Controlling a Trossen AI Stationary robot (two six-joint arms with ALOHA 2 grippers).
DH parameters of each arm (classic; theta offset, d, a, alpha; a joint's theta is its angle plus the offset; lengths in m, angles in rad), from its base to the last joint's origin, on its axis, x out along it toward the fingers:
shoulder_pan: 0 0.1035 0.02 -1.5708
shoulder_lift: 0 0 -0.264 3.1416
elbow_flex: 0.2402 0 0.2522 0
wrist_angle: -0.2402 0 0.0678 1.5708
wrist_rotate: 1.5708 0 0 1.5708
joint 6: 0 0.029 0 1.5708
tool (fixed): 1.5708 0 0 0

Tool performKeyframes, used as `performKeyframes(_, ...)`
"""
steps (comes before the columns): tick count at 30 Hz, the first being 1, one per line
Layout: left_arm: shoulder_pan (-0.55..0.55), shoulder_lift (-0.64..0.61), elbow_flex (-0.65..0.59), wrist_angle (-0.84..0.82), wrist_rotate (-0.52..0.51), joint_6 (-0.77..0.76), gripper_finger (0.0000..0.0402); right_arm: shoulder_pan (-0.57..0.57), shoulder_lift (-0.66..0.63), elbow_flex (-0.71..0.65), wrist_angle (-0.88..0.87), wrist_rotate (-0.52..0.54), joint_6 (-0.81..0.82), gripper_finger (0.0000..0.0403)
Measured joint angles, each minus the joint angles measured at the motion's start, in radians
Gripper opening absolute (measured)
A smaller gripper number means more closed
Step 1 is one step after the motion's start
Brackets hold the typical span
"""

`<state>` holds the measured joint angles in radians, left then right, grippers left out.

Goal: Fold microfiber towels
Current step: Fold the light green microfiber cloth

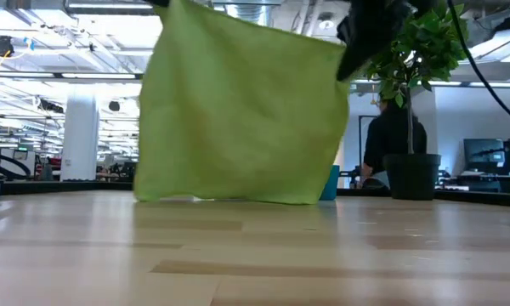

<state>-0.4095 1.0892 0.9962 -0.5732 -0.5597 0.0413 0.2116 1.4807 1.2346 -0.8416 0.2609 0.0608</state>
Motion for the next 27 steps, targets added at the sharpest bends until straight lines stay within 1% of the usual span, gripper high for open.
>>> performKeyframes(3, -0.042, 0.025, -0.015, -0.062, 0.053, -0.138, 0.0000, 0.050, 0.056, 0.000, -0.018, -0.004, 0.055, 0.0006)
performKeyframes(8, -0.104, 0.121, -0.037, -0.122, 0.157, -0.345, 0.0000, 0.130, 0.161, 0.001, -0.006, -0.077, 0.135, 0.0006)
performKeyframes(10, -0.127, 0.180, -0.036, -0.108, 0.200, -0.397, 0.0000, 0.161, 0.201, -0.001, -0.013, -0.093, 0.171, 0.0006)
performKeyframes(15, -0.171, 0.344, -0.036, -0.086, 0.336, -0.538, 0.0000, 0.220, 0.304, 0.000, 0.049, -0.150, 0.226, 0.0006)
performKeyframes(19, -0.198, 0.463, -0.034, -0.042, 0.394, -0.602, 0.0000, 0.249, 0.364, 0.000, 0.082, -0.163, 0.253, 0.0006)
performKeyframes(23, -0.207, 0.539, -0.022, -0.035, 0.395, -0.635, 0.0000, 0.253, 0.391, 0.000, 0.090, -0.158, 0.261, 0.0006)
performKeyframes(26, -0.206, 0.554, -0.022, -0.031, 0.385, -0.653, 0.0000, 0.243, 0.391, 0.000, 0.092, -0.140, 0.263, 0.0007)
performKeyframes(27, -0.206, 0.555, -0.022, -0.036, 0.367, -0.662, 0.0000, 0.239, 0.391, 0.000, 0.090, -0.126, 0.263, 0.0007)
